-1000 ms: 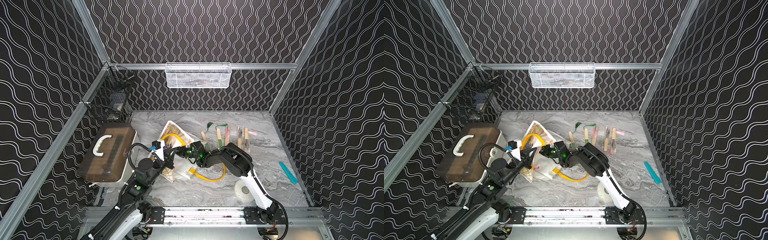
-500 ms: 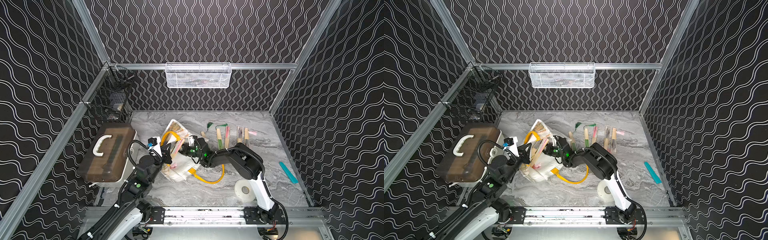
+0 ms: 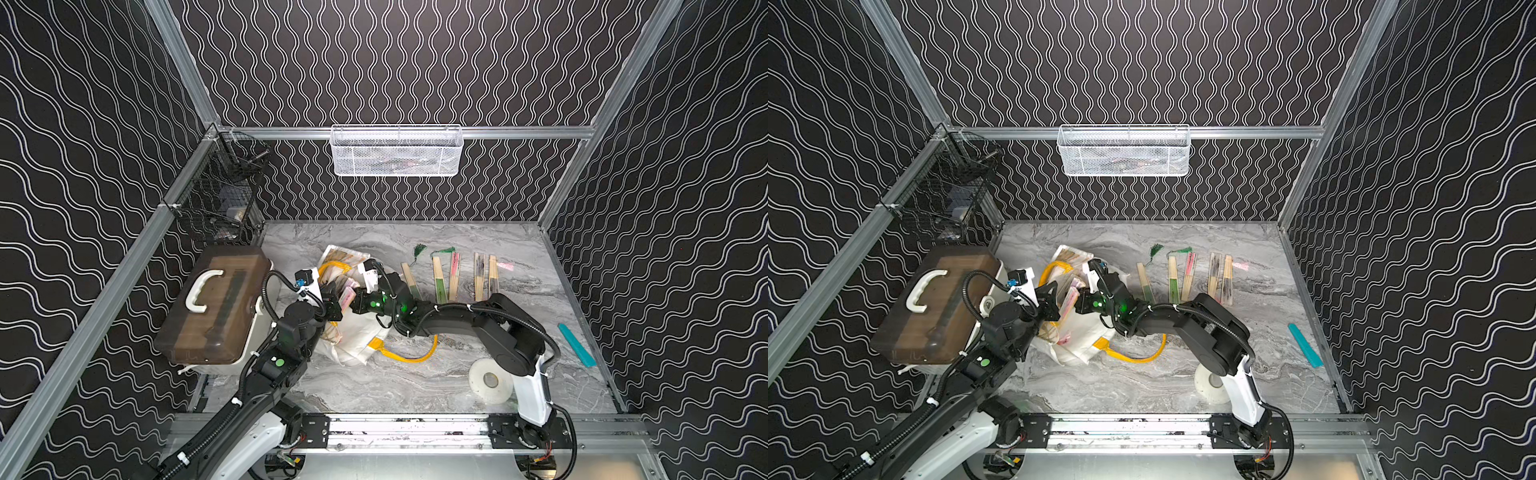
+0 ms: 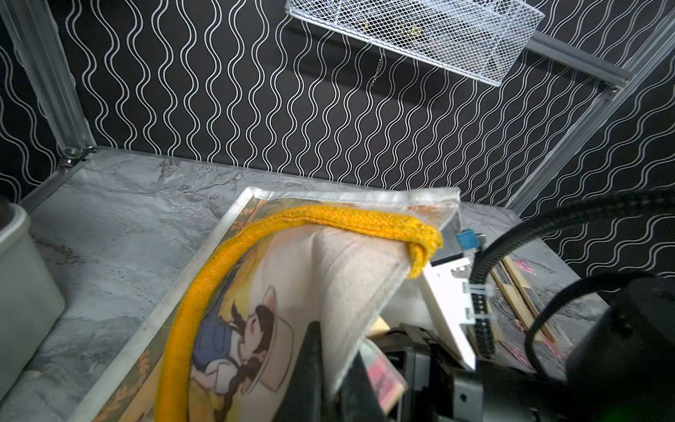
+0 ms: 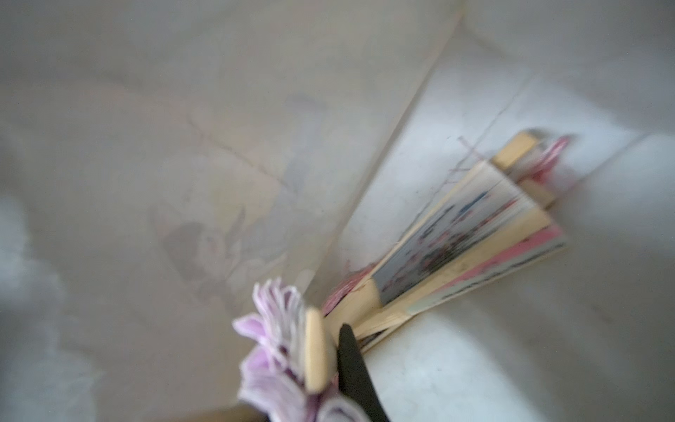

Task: Take out the folding fans from the tote bags
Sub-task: Pick up the folding fan from the canvas bag.

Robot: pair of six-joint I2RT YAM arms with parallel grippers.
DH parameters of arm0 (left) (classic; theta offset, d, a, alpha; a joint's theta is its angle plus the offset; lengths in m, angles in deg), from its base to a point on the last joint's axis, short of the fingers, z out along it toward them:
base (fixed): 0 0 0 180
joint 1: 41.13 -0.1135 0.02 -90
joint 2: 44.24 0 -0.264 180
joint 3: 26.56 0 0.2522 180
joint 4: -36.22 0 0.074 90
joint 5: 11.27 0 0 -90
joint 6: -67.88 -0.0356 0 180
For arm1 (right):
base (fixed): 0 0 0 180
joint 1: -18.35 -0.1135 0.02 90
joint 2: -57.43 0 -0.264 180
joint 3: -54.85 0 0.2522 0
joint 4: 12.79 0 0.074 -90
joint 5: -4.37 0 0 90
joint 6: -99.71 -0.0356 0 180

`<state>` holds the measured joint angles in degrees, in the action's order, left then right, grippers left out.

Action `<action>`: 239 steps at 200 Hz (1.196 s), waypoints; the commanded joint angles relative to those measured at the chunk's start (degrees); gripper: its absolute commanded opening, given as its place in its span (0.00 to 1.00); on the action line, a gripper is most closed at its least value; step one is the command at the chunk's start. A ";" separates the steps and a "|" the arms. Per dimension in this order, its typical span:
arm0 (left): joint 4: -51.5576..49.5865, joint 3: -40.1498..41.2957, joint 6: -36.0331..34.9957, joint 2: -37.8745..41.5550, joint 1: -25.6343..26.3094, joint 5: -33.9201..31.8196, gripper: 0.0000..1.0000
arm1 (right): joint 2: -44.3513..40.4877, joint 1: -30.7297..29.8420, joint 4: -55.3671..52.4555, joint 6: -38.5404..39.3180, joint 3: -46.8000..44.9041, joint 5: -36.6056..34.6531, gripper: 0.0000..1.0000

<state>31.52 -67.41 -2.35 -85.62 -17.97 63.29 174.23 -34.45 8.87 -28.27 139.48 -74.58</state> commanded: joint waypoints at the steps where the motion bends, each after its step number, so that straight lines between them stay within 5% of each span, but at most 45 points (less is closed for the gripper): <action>1: -1.01 -1.48 0.81 0.11 -0.12 -3.04 0.00 | -4.29 0.05 -4.75 6.87 -0.61 -5.76 0.05; 96: -0.41 -1.78 0.51 -0.24 -0.22 -3.37 0.00 | -21.65 1.84 -10.80 15.74 -9.13 -6.99 0.06; 178: -0.86 -2.40 1.34 -1.19 -0.30 -3.87 0.00 | -33.68 13.07 -14.52 10.55 -10.78 7.97 0.07; 239: -3.55 -4.00 1.42 -1.49 -0.26 -6.15 0.00 | -43.05 20.07 -25.10 12.31 -10.05 1.21 0.08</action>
<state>27.59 -70.54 -2.13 -87.46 -18.19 59.29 134.18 -16.31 -10.97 -16.64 129.01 -68.90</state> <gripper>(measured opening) 0.088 0.129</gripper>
